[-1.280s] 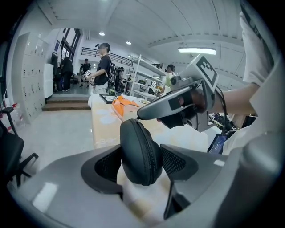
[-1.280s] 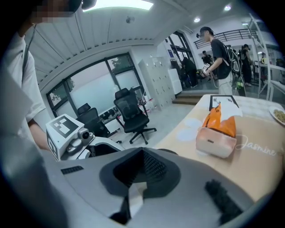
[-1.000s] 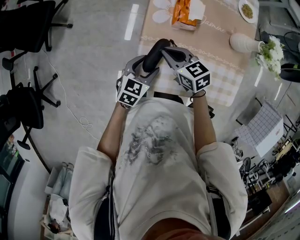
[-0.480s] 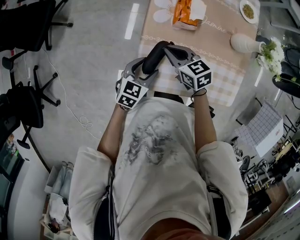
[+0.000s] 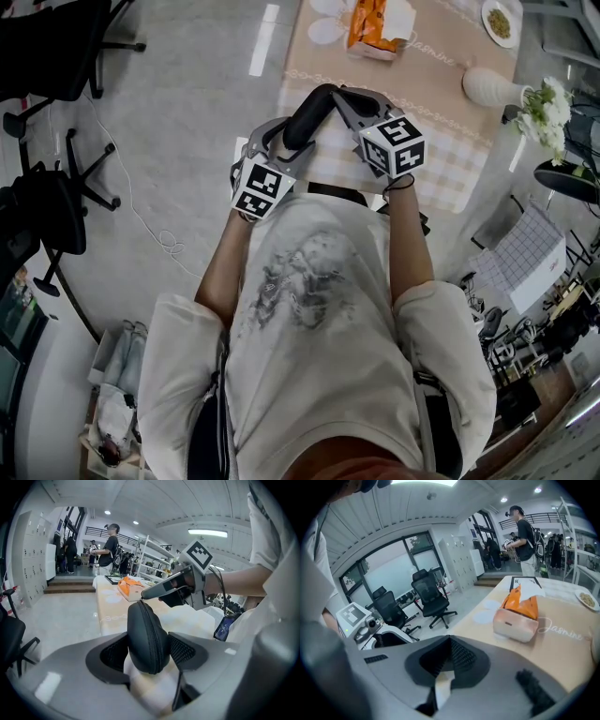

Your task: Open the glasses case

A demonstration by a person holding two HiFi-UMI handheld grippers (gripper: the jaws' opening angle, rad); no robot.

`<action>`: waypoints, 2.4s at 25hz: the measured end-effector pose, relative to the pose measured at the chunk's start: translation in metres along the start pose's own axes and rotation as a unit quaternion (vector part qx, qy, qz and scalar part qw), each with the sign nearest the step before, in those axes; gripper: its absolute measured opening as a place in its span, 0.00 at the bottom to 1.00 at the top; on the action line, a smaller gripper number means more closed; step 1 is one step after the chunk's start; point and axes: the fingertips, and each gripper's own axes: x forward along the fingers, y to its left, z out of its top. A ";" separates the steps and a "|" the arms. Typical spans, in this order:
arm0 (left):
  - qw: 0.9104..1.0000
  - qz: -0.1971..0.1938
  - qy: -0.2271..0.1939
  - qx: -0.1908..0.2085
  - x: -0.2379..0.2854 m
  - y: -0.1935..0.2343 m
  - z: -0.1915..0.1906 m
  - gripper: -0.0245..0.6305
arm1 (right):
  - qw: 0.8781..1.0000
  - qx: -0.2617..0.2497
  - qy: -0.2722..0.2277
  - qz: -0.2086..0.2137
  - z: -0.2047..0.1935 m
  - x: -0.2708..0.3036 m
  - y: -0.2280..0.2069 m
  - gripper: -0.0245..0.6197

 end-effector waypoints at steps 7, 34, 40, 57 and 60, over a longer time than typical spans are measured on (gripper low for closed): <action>1.000 0.001 0.003 -0.001 -0.001 0.001 -0.005 0.46 | 1.000 0.007 0.007 -0.011 -0.002 0.003 -0.007 0.06; 1.000 0.006 0.015 -0.006 0.001 0.005 -0.015 0.46 | 0.998 0.044 0.035 -0.019 -0.017 0.016 -0.029 0.06; 1.000 0.006 0.015 -0.007 0.002 0.004 -0.018 0.45 | 0.998 0.045 0.043 -0.015 -0.021 0.019 -0.031 0.06; 1.000 0.014 0.009 -0.025 0.002 0.002 -0.013 0.46 | 0.998 0.022 0.052 -0.041 -0.017 0.019 -0.029 0.06; 0.999 0.032 0.009 -0.040 0.000 0.003 -0.015 0.46 | 0.997 0.024 0.026 -0.072 -0.006 0.015 -0.022 0.06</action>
